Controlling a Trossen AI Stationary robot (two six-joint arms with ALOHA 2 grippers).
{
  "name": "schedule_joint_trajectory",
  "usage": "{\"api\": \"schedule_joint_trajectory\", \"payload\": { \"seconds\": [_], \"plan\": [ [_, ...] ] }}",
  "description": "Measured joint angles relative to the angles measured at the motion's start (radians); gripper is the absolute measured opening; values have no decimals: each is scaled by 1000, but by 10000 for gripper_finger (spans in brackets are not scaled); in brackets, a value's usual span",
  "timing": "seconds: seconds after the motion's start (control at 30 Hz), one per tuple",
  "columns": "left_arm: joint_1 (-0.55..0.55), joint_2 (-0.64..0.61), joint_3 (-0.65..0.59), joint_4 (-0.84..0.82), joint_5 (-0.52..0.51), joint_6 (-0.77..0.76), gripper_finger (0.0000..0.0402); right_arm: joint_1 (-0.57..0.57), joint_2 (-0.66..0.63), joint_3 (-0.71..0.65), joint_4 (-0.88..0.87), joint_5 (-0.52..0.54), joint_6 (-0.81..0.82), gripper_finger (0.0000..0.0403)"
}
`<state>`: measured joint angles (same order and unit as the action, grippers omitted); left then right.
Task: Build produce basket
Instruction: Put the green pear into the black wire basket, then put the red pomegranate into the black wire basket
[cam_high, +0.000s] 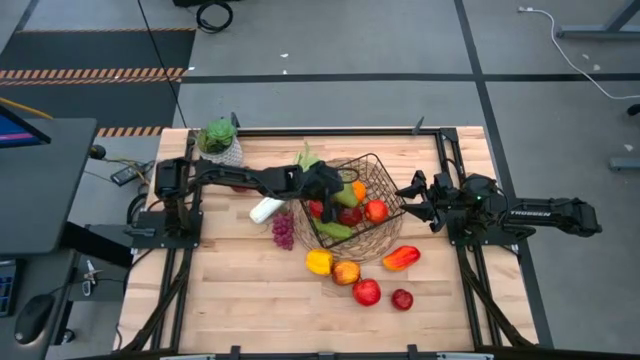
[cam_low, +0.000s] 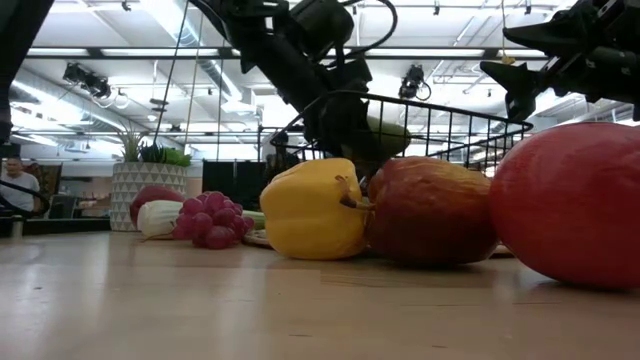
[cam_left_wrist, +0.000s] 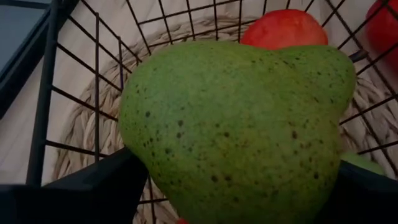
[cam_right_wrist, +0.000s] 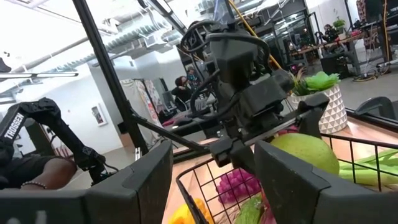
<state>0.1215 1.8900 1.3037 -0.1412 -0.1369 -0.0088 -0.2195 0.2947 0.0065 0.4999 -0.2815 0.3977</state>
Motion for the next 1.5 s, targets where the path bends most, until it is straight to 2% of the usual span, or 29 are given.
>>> {"api": "schedule_joint_trajectory", "payload": {
  "seconds": [0.1, 0.33, 0.5, 0.63, 0.77, 0.9, 1.1, 1.27, 1.5],
  "plan": [
    [-6, -1, 0, 1, 14, 8, 352, 0, 0, 0, 0, 0, 0, 231],
    [-7, -3, -2, 15, 164, -11, 357, 0, 0, 0, 0, 0, 0, 231],
    [-6, -5, -2, 22, 229, 28, 392, 0, 0, 0, 0, 0, 0, 231],
    [-5, -17, -2, 51, 321, 52, 397, 0, 0, 0, 0, 0, 0, 231],
    [-1, -21, -2, 67, 313, 73, 399, 0, 0, 0, 0, 0, 0, 231],
    [33, -29, -2, 77, 229, 85, 399, 0, 0, 0, 0, 0, 0, 231],
    [49, -48, -2, 44, 263, 0, 400, 0, 0, 0, 0, 0, 0, 231],
    [32, -81, -2, -28, 254, 99, 400, 0, 0, 0, 0, 0, 0, 231],
    [-93, -183, -2, -90, 85, 276, 400, 0, 0, 0, 0, 0, 0, 231]
  ]
}}
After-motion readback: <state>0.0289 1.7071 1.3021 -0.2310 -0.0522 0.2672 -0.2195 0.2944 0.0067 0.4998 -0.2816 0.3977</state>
